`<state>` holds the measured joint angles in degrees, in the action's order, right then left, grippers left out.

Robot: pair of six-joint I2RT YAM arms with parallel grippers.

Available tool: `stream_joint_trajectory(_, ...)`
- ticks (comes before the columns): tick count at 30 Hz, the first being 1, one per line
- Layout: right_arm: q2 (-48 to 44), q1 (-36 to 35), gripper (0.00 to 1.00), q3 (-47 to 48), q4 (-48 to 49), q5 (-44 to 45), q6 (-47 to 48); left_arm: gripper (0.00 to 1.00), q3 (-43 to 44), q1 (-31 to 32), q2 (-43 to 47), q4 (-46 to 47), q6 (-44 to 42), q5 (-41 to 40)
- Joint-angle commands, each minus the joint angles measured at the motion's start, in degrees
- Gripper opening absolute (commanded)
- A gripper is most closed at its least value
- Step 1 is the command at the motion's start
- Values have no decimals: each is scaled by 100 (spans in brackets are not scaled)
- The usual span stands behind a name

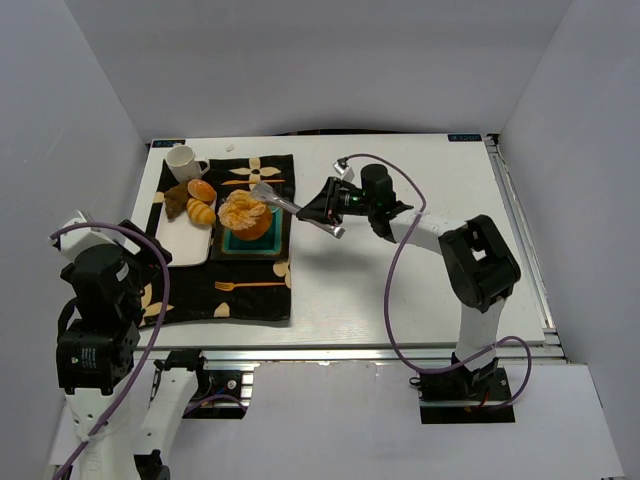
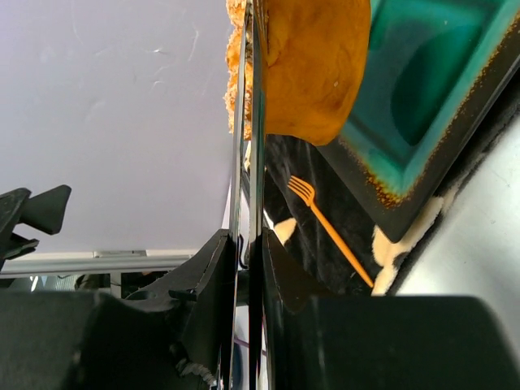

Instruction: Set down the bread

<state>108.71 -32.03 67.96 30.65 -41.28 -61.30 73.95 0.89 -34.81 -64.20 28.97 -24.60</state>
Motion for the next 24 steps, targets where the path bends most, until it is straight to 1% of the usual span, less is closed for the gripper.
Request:
stream_joint_trajectory(1, 124, -14, 0, 340, 713, -214, -137, 98, -65, 17, 62, 22, 3, -45)
stream_joint_trajectory(9, 572, -14, 0, 367, 942, -267, -128, 98, -144, 17, 88, 4, -14, -71)
stream_joint_trajectory(13, 792, -14, 0, 402, 1224, -381, -269, 98, -109, 17, 106, -13, -6, -80)
stream_joint_trajectory(24, 819, -14, 0, 235, 873, -118, 109, 98, -118, 17, 141, -66, -41, -159)
